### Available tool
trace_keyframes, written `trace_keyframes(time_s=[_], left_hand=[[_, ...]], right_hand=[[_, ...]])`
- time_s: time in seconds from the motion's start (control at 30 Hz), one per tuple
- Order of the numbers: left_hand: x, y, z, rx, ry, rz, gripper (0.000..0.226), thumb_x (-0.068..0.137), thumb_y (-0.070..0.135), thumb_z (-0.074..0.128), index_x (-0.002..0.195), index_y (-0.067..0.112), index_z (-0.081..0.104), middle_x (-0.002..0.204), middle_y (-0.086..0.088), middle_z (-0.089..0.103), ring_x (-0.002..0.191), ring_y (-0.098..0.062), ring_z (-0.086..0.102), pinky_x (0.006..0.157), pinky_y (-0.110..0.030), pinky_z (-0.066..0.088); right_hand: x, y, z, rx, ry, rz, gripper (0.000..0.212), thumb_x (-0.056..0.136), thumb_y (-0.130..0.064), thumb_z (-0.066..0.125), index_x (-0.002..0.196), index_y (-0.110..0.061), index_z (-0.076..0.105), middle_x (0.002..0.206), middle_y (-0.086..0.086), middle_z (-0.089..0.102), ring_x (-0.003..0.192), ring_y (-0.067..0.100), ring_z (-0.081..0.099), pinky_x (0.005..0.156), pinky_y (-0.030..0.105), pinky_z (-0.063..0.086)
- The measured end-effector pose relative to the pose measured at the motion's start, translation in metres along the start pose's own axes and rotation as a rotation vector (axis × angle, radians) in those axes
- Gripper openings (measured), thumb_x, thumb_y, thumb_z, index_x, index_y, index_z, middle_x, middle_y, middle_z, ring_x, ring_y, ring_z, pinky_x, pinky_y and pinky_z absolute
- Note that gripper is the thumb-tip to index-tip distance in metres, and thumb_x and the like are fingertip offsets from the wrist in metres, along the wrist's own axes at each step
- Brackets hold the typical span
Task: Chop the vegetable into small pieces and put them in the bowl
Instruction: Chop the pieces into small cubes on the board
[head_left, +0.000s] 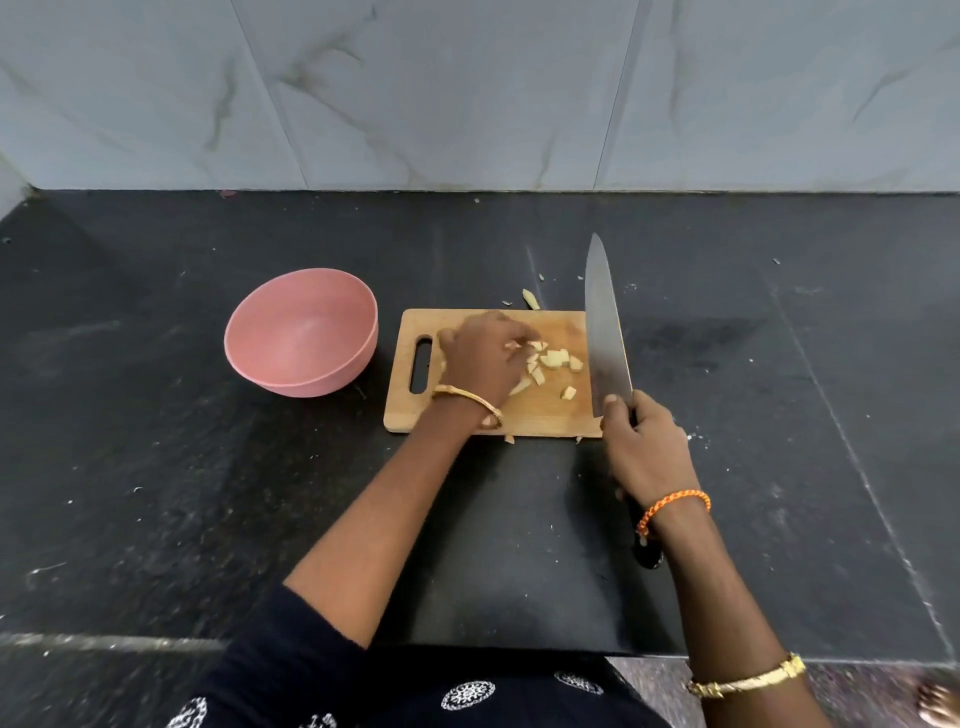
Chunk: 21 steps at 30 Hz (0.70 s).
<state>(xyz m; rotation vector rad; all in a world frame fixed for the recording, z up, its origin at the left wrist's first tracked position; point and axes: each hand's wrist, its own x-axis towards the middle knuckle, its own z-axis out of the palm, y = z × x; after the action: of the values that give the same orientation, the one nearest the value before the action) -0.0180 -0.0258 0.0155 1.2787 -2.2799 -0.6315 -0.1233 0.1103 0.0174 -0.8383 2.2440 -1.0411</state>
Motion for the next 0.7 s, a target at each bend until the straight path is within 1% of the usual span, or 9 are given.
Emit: trace_keyframes(time_s=[0.07,0.13,0.2,0.23,0.33,0.43,0.5,0.63,0.7], left_hand=[[0.001,-0.01,-0.018,0.041,-0.05,-0.048,0.013,0.083,0.034,0.064,0.094,0.029,0.071,0.099,0.011,0.066,0.1,-0.013,0.054,0.078,-0.032,0.021],[-0.003,-0.017,-0.027,0.245,-0.188,-0.038,0.023,0.079,0.046,0.066,0.096,0.031,0.07,0.102,0.011,0.065,0.106,-0.016,0.049,0.079,-0.034,0.02],[-0.01,-0.017,-0.024,0.433,-0.31,0.001,0.035,0.077,0.054,0.064,0.104,0.033,0.067,0.11,0.008,0.061,0.114,-0.02,0.042,0.087,-0.038,0.024],[-0.013,-0.016,-0.021,0.472,-0.324,0.017,0.036,0.078,0.053,0.062,0.108,0.032,0.066,0.114,0.006,0.059,0.117,-0.021,0.04,0.092,-0.04,0.025],[-0.015,-0.013,-0.013,0.498,-0.278,0.066,0.029,0.084,0.044,0.06,0.107,0.027,0.065,0.116,0.004,0.058,0.118,-0.021,0.038,0.095,-0.042,0.026],[-0.015,-0.011,-0.01,0.401,-0.266,0.038,0.024,0.081,0.038,0.062,0.099,0.024,0.066,0.109,0.004,0.058,0.114,-0.021,0.04,0.092,-0.041,0.027],[-0.015,-0.011,-0.009,0.403,-0.265,0.037,0.023,0.08,0.038,0.061,0.097,0.023,0.067,0.107,0.004,0.059,0.111,-0.02,0.041,0.09,-0.04,0.027],[-0.014,-0.01,-0.004,0.584,-0.189,0.184,0.023,0.087,0.033,0.047,0.093,0.018,0.065,0.101,0.001,0.063,0.102,-0.02,0.044,0.082,-0.037,0.026],[-0.012,-0.013,-0.007,0.539,-0.154,0.205,0.022,0.087,0.032,0.047,0.09,0.019,0.065,0.099,0.002,0.063,0.098,-0.019,0.046,0.081,-0.036,0.024]], right_hand=[[0.001,0.002,-0.001,0.008,-0.003,0.005,0.035,0.097,-0.027,0.039,0.066,-0.013,0.04,0.065,0.006,0.047,0.057,0.023,0.047,0.034,0.021,0.038],[-0.002,0.005,0.0,0.022,-0.014,0.014,0.035,0.097,-0.028,0.04,0.065,-0.013,0.039,0.064,0.007,0.047,0.056,0.024,0.048,0.042,0.028,0.043],[-0.006,0.005,0.003,0.025,-0.036,0.017,0.035,0.096,-0.029,0.041,0.065,-0.012,0.04,0.063,0.007,0.048,0.058,0.026,0.049,0.052,0.036,0.047],[-0.008,0.005,0.004,0.024,-0.046,0.014,0.035,0.096,-0.029,0.041,0.066,-0.011,0.04,0.063,0.008,0.049,0.059,0.027,0.05,0.055,0.038,0.048],[-0.012,0.005,0.007,0.03,-0.053,-0.008,0.036,0.096,-0.029,0.042,0.064,-0.012,0.039,0.062,0.006,0.047,0.056,0.024,0.046,0.056,0.036,0.046],[-0.013,0.005,0.009,0.023,-0.062,-0.028,0.037,0.097,-0.027,0.042,0.065,-0.01,0.037,0.06,0.004,0.041,0.057,0.021,0.039,0.052,0.03,0.035],[-0.014,0.006,0.009,0.034,-0.07,-0.029,0.035,0.096,-0.027,0.042,0.067,-0.008,0.04,0.06,0.004,0.041,0.058,0.02,0.039,0.053,0.029,0.036],[-0.016,0.006,0.008,0.036,-0.083,-0.032,0.034,0.097,-0.026,0.042,0.07,-0.007,0.047,0.06,0.003,0.045,0.056,0.019,0.042,0.053,0.028,0.037],[-0.018,0.007,0.008,0.046,-0.088,-0.022,0.034,0.096,-0.028,0.042,0.075,-0.003,0.05,0.062,0.005,0.046,0.058,0.02,0.044,0.055,0.03,0.041]])
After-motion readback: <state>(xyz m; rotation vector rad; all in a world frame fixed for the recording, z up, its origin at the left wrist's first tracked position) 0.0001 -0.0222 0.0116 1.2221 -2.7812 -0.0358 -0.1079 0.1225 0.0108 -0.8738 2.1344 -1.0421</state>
